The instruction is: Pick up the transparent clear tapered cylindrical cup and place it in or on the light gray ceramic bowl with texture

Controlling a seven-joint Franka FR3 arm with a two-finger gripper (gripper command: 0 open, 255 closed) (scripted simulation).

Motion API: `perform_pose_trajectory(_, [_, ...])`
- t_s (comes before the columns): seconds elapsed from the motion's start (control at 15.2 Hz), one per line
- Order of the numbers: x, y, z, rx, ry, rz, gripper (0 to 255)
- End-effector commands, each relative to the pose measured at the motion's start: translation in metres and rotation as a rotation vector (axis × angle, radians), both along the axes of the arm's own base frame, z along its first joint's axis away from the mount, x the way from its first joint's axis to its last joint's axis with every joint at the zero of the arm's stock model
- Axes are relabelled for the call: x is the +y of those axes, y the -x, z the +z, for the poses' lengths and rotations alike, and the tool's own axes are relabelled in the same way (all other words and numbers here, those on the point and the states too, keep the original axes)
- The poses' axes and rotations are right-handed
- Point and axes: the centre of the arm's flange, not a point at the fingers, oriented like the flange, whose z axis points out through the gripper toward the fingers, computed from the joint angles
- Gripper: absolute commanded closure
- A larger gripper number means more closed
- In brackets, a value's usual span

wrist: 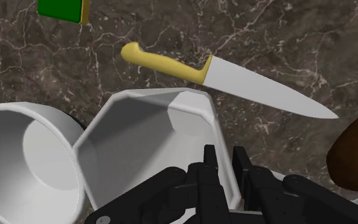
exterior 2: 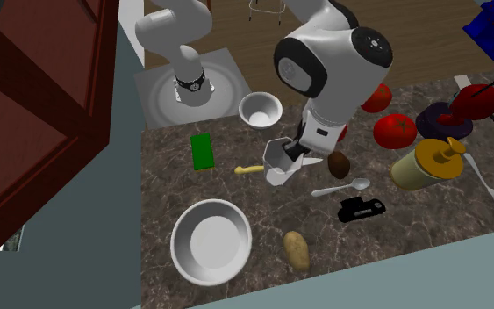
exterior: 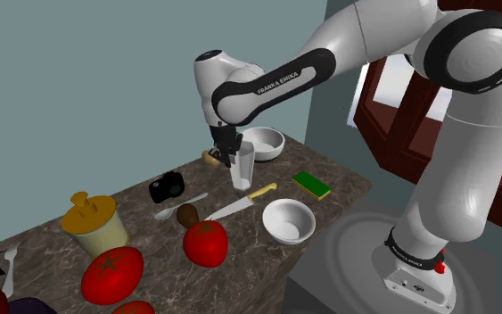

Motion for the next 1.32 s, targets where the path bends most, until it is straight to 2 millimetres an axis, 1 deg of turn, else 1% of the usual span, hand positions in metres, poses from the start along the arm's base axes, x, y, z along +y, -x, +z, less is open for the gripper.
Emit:
perform_pose_trajectory(0.0, [0.000,0.000,0.011,0.000,0.000,0.000,255])
perform_pose_trajectory(1.25, [0.000,0.000,0.111,0.000,0.000,0.000,255])
